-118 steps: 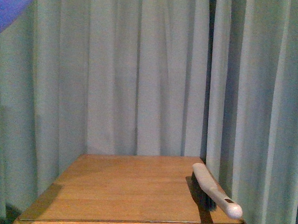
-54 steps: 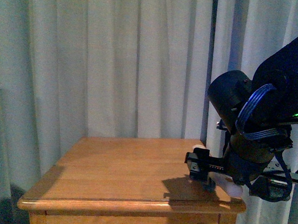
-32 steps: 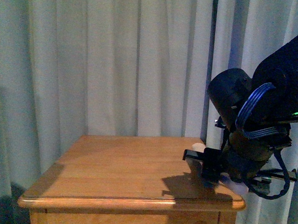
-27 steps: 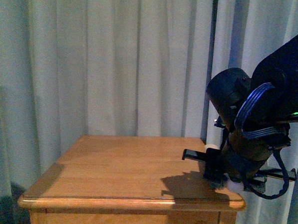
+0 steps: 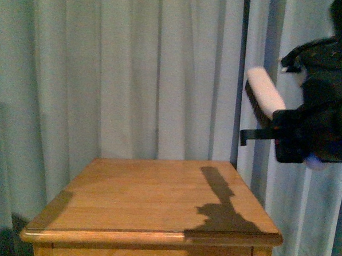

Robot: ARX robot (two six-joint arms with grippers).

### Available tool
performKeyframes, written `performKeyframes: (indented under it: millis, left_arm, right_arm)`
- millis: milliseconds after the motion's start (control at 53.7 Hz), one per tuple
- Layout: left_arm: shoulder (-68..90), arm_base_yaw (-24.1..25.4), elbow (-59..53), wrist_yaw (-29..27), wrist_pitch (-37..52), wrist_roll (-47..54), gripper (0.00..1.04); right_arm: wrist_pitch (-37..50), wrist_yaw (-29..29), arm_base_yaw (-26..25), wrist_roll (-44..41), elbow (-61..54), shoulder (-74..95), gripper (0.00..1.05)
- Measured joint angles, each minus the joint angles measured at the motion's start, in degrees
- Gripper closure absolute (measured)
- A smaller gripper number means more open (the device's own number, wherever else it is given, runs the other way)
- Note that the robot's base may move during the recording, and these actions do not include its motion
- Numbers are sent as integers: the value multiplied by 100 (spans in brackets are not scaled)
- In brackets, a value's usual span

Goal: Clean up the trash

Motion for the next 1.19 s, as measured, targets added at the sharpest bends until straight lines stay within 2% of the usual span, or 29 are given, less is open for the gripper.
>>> performKeyframes:
  millis: [93,242,391,651,763,1191]
  left_arm:
    - [0,0,0,0,0,0,77]
    - [0,0,0,0,0,0,77]
    - [0,0,0,0,0,-2,77]
    - [-2,0,0,0,0,0,77]
    - [0,0,0,0,0,-2,77]
    - [4,4,0,35,0,0,77]
  right_arm:
    - [317,37,63,-317,-793,-896,84]
    - [339,358,210,-632,-1956,-2328,84]
    - [286,754,439,-933,-2616,-3689,84]
    - [256,1609,979,-1473,-3077,-5243,84]
    - [48,1799,1005,-1471,-3091,-5274,84]
    - [-59,1906,977,-1410,-3088,-5300,84]
